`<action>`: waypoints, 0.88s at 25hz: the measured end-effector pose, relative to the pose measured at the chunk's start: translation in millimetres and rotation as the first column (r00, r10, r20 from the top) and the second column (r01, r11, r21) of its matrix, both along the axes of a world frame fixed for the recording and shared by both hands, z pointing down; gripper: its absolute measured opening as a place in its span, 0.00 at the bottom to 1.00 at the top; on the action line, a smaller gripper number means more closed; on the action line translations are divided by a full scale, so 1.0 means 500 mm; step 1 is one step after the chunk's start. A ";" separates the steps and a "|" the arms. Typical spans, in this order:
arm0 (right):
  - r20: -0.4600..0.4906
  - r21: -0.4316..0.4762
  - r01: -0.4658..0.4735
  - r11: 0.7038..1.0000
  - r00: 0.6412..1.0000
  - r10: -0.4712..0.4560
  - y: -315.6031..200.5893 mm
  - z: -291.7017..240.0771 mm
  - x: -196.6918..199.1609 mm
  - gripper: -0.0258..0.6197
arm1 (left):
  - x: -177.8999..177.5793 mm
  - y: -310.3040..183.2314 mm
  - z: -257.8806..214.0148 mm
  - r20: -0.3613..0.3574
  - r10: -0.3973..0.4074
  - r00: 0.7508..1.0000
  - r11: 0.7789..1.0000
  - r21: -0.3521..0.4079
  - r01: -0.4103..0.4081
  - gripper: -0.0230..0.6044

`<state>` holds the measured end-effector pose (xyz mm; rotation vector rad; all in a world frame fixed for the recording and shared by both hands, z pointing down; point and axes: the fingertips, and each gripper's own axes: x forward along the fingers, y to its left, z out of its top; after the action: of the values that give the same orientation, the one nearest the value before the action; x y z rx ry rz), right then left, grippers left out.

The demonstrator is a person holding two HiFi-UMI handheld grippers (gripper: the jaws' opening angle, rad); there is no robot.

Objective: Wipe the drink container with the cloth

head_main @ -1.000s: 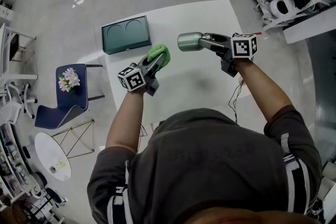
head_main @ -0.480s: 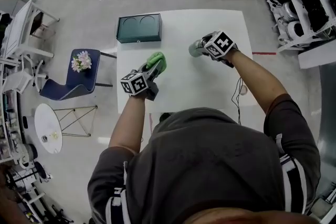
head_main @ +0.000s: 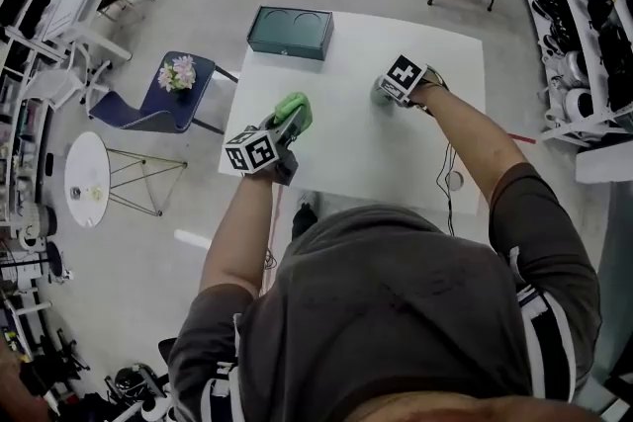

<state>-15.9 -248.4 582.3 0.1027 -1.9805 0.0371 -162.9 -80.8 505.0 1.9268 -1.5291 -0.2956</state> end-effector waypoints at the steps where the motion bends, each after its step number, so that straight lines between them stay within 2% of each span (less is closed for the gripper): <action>1: -0.004 0.001 -0.003 1.000 1.000 0.003 -0.002 0.003 -0.005 0.43 | -0.004 0.002 -0.001 0.002 -0.003 1.000 1.000 0.000 0.003 0.19; 6: -0.002 -0.010 -0.041 0.999 0.999 0.041 -0.005 0.011 -0.027 0.44 | -0.031 0.005 0.005 0.001 0.020 1.000 1.000 -0.009 -0.020 0.19; 11: 0.019 -0.012 -0.107 0.994 0.994 0.107 -0.009 0.007 -0.035 0.46 | -0.060 -0.011 -0.005 0.009 0.101 0.995 0.995 -0.027 -0.101 0.19; 15: 0.097 -0.011 -0.179 0.984 0.979 0.180 -0.019 -0.024 -0.057 0.63 | -0.084 -0.029 -0.027 0.021 0.166 0.986 0.986 -0.021 -0.165 0.19; 19: 0.242 -0.002 -0.268 0.963 0.935 0.261 -0.027 -0.119 -0.065 0.66 | -0.105 -0.042 -0.053 0.057 0.223 0.973 0.975 -0.003 -0.223 0.19; 21: 0.361 -0.014 -0.309 0.951 0.885 0.293 -0.023 -0.191 -0.047 0.66 | -0.103 -0.050 -0.076 0.075 0.249 0.966 0.968 0.023 -0.251 0.19; 22: 0.430 -0.030 -0.327 0.945 0.849 0.308 -0.017 -0.230 -0.034 0.65 | -0.100 -0.053 -0.089 0.088 0.259 0.962 0.964 0.036 -0.263 0.19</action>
<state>-33.0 -257.0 467.2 0.4903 -2.3875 0.2513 -212.6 -107.1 460.3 2.1737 -1.3071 -0.1392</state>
